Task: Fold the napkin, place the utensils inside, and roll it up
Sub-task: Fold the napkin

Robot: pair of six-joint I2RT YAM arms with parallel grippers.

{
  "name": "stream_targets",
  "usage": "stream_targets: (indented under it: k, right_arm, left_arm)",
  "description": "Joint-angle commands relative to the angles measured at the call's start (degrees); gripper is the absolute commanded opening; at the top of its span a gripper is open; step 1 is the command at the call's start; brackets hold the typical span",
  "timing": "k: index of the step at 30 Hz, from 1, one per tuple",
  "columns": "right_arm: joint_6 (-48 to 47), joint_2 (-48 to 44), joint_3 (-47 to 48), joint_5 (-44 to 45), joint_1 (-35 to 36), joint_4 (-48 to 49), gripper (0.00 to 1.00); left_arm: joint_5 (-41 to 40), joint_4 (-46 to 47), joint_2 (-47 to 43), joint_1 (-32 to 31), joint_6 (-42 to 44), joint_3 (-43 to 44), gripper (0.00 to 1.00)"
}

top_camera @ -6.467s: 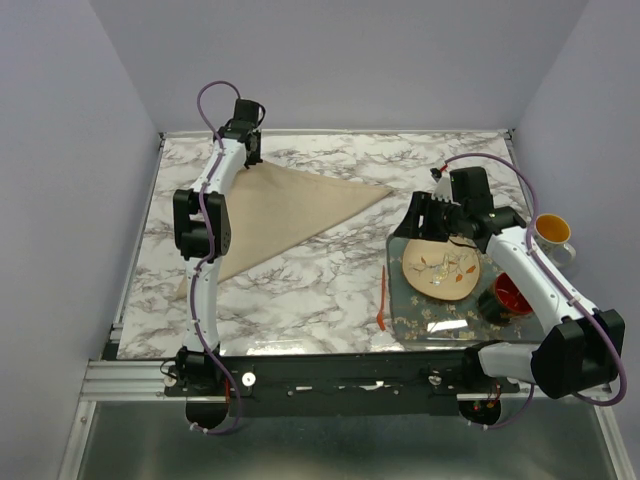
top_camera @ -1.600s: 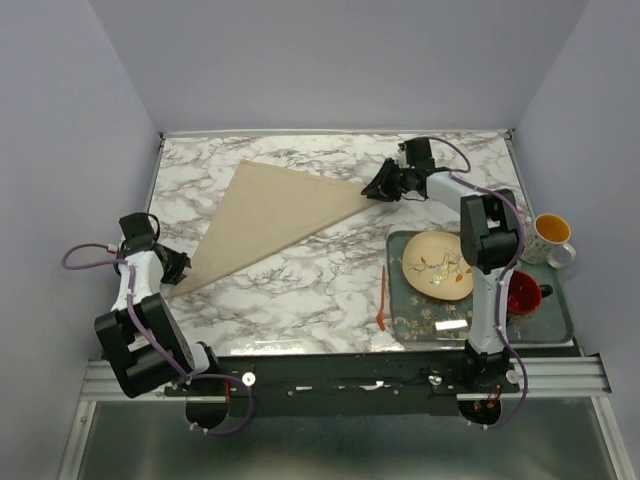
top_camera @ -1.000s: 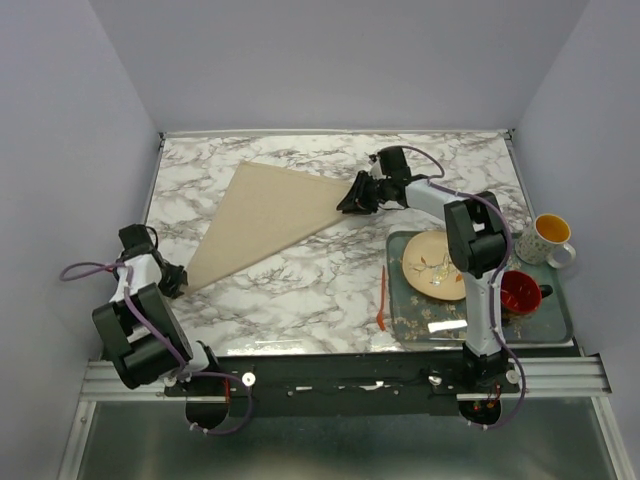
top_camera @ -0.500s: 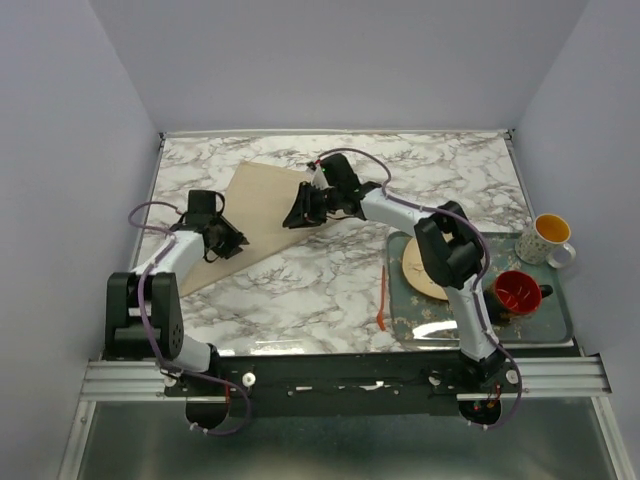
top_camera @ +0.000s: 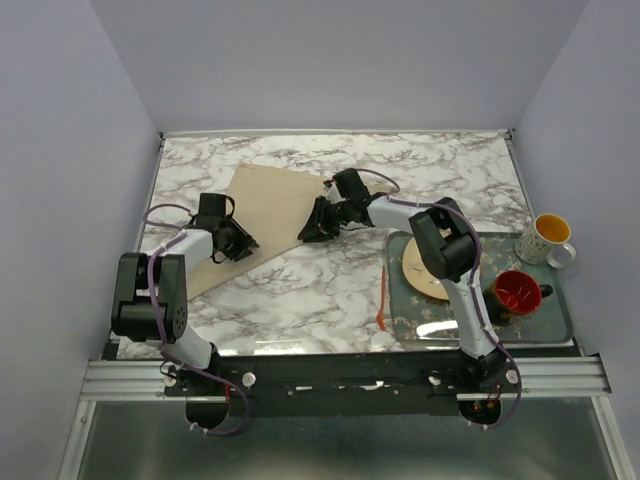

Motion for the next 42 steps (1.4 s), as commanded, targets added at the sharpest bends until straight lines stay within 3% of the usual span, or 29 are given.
stream_targets:
  k: [1, 4, 6, 11, 16, 21, 28, 34, 37, 42]
  right_arm:
    - [-4.7, -4.5, -3.3, 2.5, -2.7, -0.7, 0.34]
    - [-5.5, -6.9, -1.4, 0.6, -2.3, -0.7, 0.35]
    - [-5.2, -7.8, -0.5, 1.0, -2.1, -0.6, 0.36]
    - [-4.7, -4.5, 2.9, 1.1, -3.5, -1.0, 0.36]
    - [-4.2, -3.1, 0.5, 2.5, -6.0, -0.9, 0.37]
    - [-4.0, -3.0, -2.8, 3.1, -9.1, -0.9, 0.36]
    - [-6.3, -4.7, -4.6, 4.5, -12.2, -1.2, 0.36]
    - [-7.1, -8.5, -2.3, 4.2, -9.2, -2.4, 0.36]
    - [-4.5, -7.3, -0.3, 2.5, -5.5, -0.8, 0.36]
    - [-2.2, -4.0, -2.0, 1.4, -4.3, 1.9, 0.36]
  left_arm:
    - [-7.1, -4.0, -7.6, -1.8, 5.2, -1.3, 0.40]
    - [-8.9, -7.2, -9.8, -4.7, 7.1, 2.3, 0.41]
    - [-5.9, -6.4, -9.9, -6.2, 5.0, 2.6, 0.41]
    - [-3.0, -2.5, -8.0, -6.3, 1.8, -2.7, 0.42]
    - [-2.4, -2.2, -5.8, -4.2, 1.2, -5.8, 0.42]
    - [-3.5, -2.9, -9.9, -3.2, 1.6, -11.0, 0.43]
    - [-4.5, -9.0, -17.1, -2.8, 3.8, -7.2, 0.44]
    - [-3.3, -12.0, -20.7, 3.2, 3.5, -8.6, 0.45]
    - [-3.4, -11.6, -23.4, 9.8, 2.3, -13.4, 0.45]
    - [-2.6, -12.2, -23.3, 14.2, 2.8, -17.7, 0.45]
